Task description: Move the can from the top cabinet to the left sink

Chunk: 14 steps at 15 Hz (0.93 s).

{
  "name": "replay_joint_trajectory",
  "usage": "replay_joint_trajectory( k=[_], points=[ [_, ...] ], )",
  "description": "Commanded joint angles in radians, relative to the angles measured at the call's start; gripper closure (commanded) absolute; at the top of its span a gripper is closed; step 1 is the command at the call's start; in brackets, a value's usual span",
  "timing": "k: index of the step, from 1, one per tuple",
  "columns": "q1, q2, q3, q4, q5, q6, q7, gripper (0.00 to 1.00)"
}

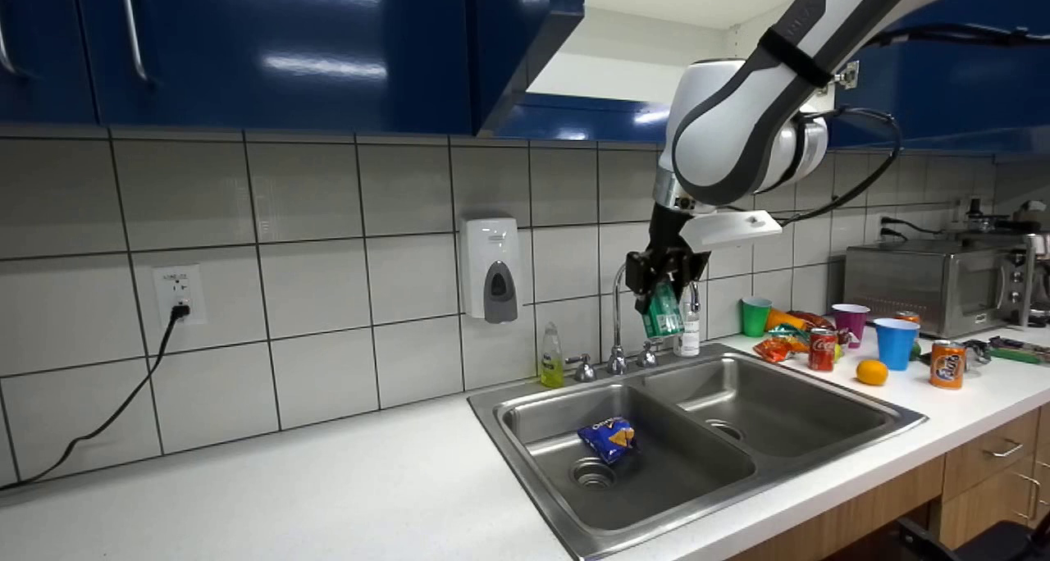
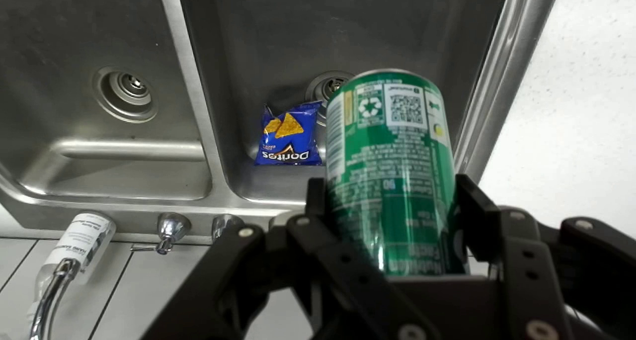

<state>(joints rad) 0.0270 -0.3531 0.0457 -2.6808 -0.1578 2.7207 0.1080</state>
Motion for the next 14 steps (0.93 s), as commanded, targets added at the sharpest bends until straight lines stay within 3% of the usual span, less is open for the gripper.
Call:
replay_joint_trajectory(
  k=[1,3,4,14],
  points=[
    [-0.017,0.042,0.014,-0.022,-0.007,0.079,-0.028,0.62],
    [-0.016,0.062,0.014,-0.032,-0.001,0.097,-0.028,0.62],
    [-0.012,0.052,0.013,-0.027,0.013,0.064,-0.018,0.37],
    [-0.012,0.074,0.013,-0.031,0.013,0.082,-0.018,0.37]
  ],
)
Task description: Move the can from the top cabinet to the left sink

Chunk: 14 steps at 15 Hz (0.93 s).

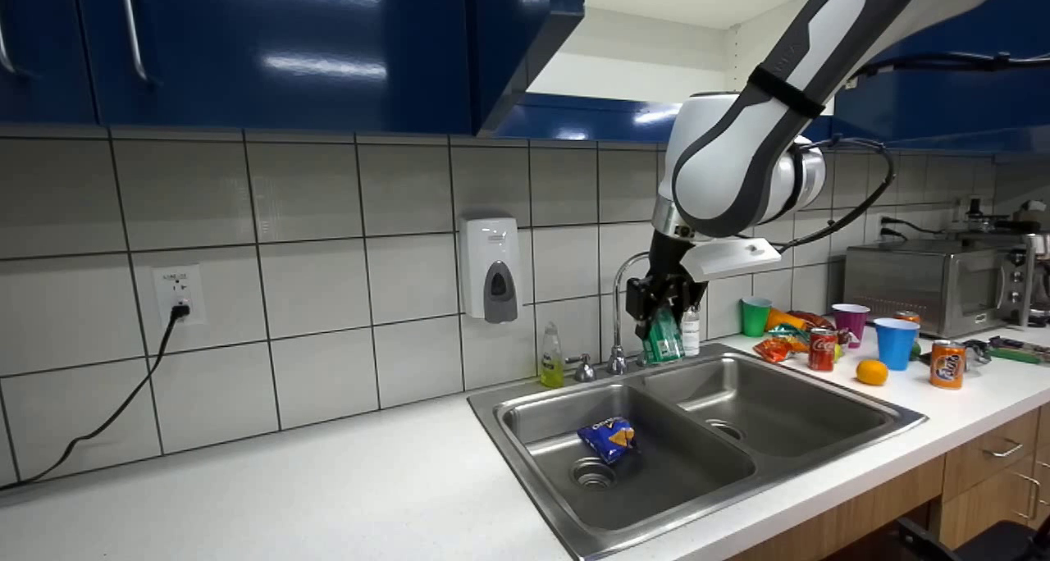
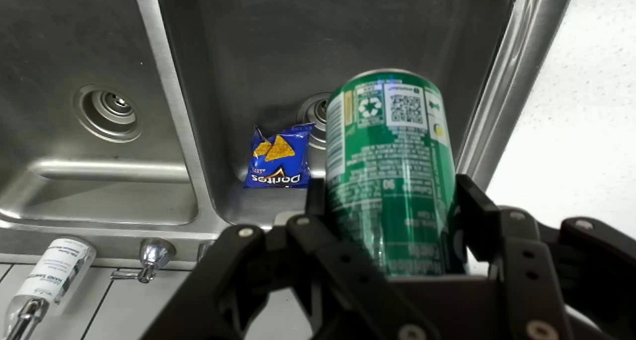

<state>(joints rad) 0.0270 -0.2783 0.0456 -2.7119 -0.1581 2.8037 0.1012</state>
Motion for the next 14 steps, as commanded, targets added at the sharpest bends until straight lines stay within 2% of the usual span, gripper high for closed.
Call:
replay_joint_trajectory(
  k=[1,5,6,14],
  points=[
    [-0.012,-0.001,0.013,0.0,0.013,-0.001,-0.011,0.37],
    [-0.012,-0.001,0.013,0.0,0.013,-0.001,-0.011,0.37],
    [-0.012,-0.001,0.013,0.0,0.013,-0.001,-0.011,0.62],
    [-0.041,0.075,-0.002,-0.018,-0.013,0.132,-0.034,0.62]
  ],
)
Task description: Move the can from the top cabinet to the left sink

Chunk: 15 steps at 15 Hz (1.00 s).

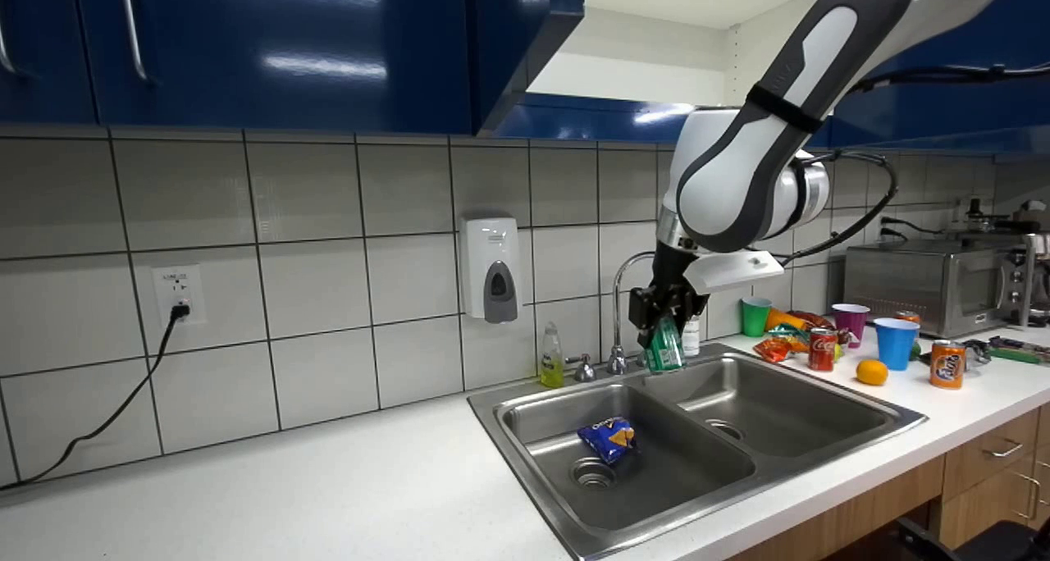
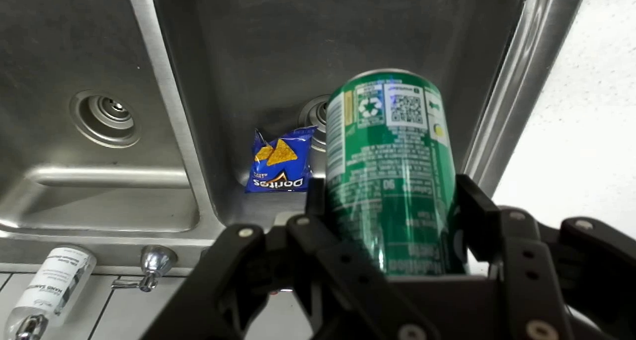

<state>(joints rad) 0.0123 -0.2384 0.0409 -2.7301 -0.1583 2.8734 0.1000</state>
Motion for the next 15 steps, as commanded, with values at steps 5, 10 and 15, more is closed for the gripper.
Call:
replay_joint_trajectory(
  k=[5,10,15],
  points=[
    [-0.038,0.165,-0.008,0.009,-0.044,0.186,-0.048,0.62],
    [-0.041,0.318,-0.038,0.03,-0.09,0.321,-0.06,0.62],
    [-0.043,0.445,-0.03,0.065,-0.025,0.415,-0.123,0.62]
  ],
)
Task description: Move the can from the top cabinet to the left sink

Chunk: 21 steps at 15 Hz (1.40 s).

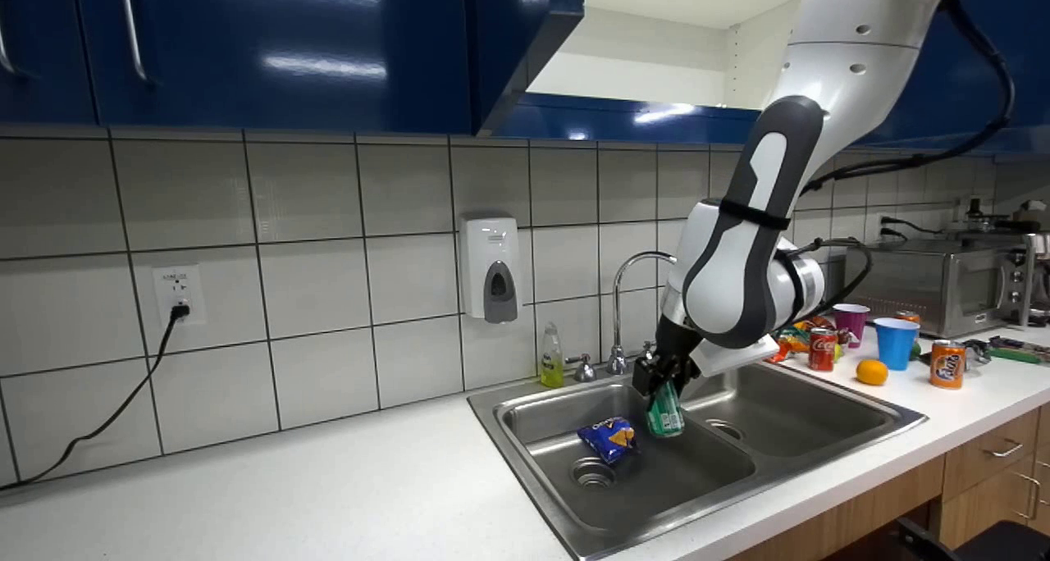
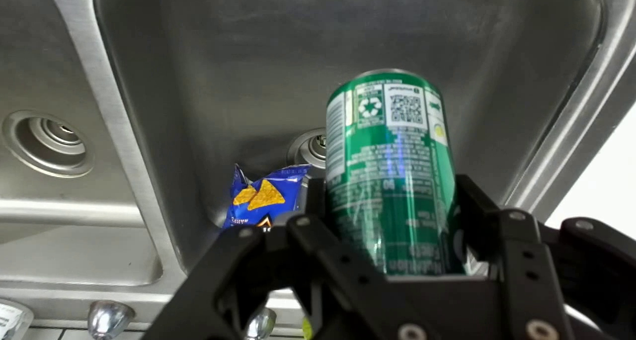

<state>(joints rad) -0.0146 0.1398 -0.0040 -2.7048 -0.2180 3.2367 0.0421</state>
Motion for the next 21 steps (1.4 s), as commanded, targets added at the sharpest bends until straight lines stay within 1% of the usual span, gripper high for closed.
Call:
replay_joint_trajectory(
  k=[1,4,6,10,12,16,21],
  points=[
    [-0.019,0.089,0.016,0.05,0.036,0.067,-0.076,0.62],
    [-0.029,0.148,0.026,0.072,0.029,0.128,-0.092,0.62],
    [-0.034,0.189,0.031,0.092,0.024,0.147,-0.095,0.62],
    [-0.033,0.266,0.033,0.139,0.021,0.157,-0.104,0.62],
    [-0.008,0.299,0.008,0.163,0.033,0.16,-0.117,0.62],
    [0.006,0.369,-0.003,0.215,0.038,0.166,-0.128,0.62],
    [0.014,0.456,0.003,0.289,0.038,0.167,-0.135,0.62]
  ],
)
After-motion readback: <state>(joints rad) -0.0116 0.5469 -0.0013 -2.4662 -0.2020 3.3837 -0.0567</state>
